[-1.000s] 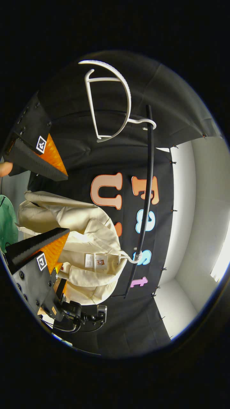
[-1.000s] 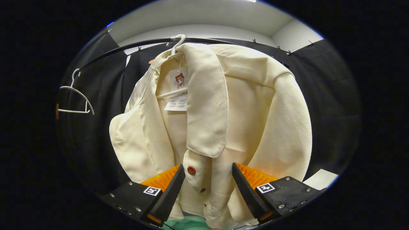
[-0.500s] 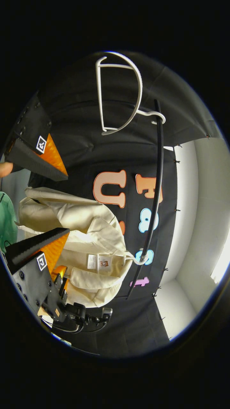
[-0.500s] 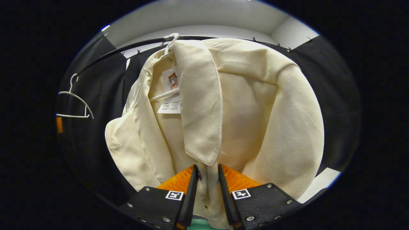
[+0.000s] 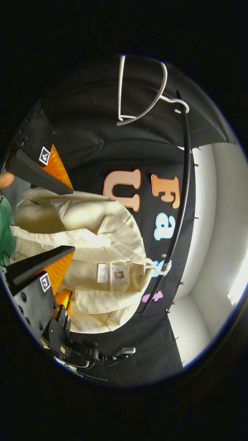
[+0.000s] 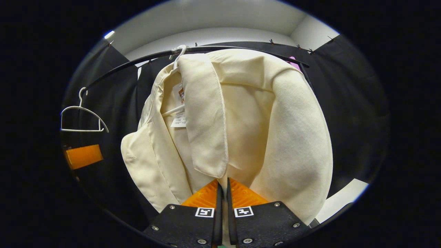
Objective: Grasp the clothes on the hanger with both hands and then place them into the laundry hamper below.
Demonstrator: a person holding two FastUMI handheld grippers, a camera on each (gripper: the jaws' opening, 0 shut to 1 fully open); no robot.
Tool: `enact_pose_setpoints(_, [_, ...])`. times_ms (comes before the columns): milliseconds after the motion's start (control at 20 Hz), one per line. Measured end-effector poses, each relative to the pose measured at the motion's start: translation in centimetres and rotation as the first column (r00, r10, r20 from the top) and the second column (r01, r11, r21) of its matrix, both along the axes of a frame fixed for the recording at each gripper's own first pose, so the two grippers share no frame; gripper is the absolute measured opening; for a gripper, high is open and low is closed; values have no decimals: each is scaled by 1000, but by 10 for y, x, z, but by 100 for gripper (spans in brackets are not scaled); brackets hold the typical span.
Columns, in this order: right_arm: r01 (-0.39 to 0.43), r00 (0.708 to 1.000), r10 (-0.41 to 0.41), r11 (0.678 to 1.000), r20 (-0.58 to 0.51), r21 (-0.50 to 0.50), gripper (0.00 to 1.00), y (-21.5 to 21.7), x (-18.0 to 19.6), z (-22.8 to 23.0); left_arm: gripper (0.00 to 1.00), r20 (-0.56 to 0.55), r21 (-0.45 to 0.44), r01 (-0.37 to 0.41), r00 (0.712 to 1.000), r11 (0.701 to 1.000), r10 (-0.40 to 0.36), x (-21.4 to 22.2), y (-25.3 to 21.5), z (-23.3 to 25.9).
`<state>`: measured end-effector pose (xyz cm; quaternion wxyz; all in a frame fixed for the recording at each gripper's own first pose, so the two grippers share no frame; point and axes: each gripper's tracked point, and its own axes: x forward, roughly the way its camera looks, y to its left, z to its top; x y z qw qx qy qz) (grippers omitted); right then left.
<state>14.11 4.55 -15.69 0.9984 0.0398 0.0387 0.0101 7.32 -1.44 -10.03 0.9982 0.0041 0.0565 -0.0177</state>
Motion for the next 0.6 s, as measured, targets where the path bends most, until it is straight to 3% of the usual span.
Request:
enact_pose_setpoints(400, [-40,999,40,999,23,-4,6,-3,-19,12,97,-19,-18,64,998,998,-65,48,-53,-35])
enact_pose_setpoints(600, [-62,997,62,998,41,-12,7,-5,-33,17,97,-29,-17,44,999,999,-45,74,-60,-47])
